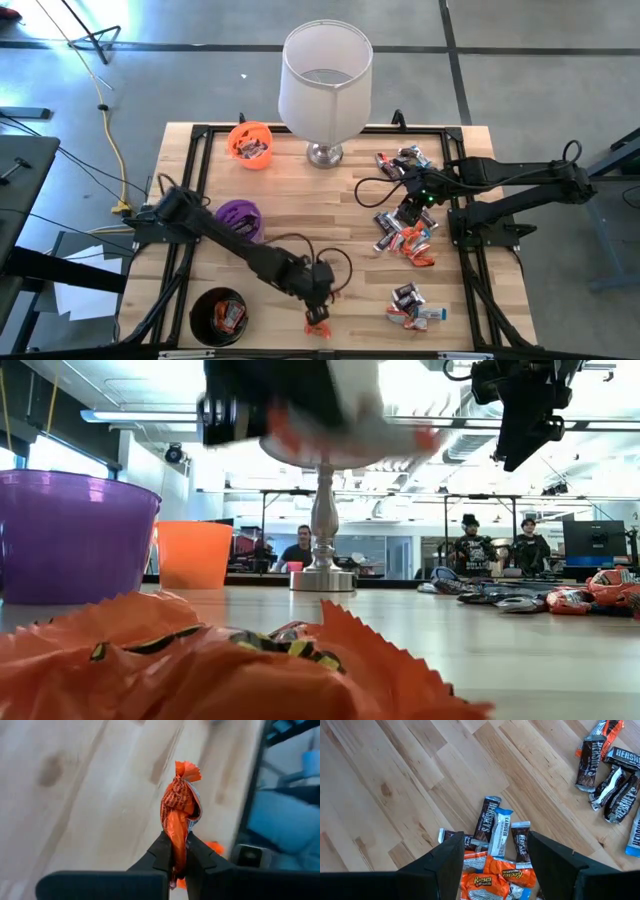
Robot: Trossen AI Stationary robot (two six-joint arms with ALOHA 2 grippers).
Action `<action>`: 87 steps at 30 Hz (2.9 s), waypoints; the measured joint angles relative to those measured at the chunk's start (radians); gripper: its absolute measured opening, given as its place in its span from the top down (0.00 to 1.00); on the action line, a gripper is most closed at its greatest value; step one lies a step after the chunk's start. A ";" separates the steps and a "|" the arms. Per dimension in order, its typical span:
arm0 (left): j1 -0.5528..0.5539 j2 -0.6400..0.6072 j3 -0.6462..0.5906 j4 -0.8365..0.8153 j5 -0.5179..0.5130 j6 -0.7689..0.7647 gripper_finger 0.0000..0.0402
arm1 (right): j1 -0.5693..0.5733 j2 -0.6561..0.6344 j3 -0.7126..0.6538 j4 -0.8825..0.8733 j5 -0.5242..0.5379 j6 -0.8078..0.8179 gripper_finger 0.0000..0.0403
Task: Sort candy
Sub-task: Put the orange chocolate into the black bucket
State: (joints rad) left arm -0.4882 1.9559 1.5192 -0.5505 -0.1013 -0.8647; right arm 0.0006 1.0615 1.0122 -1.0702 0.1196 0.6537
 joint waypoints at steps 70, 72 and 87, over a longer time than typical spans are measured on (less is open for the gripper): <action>-0.318 -0.102 -0.002 -0.537 -0.355 0.278 0.84 | 0.000 0.000 0.000 -0.001 0.000 0.000 0.48; -0.287 -0.068 -0.002 -0.475 -0.357 0.316 0.84 | 0.000 0.000 0.000 -0.001 0.000 0.000 0.48; -0.201 0.016 -0.002 -0.048 -0.064 0.167 0.84 | 0.000 0.000 0.000 -0.001 0.000 0.000 0.48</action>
State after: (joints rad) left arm -0.6889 1.9720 1.5177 -0.5989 -0.1652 -0.6979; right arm 0.0004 1.0611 1.0122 -1.0710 0.1199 0.6538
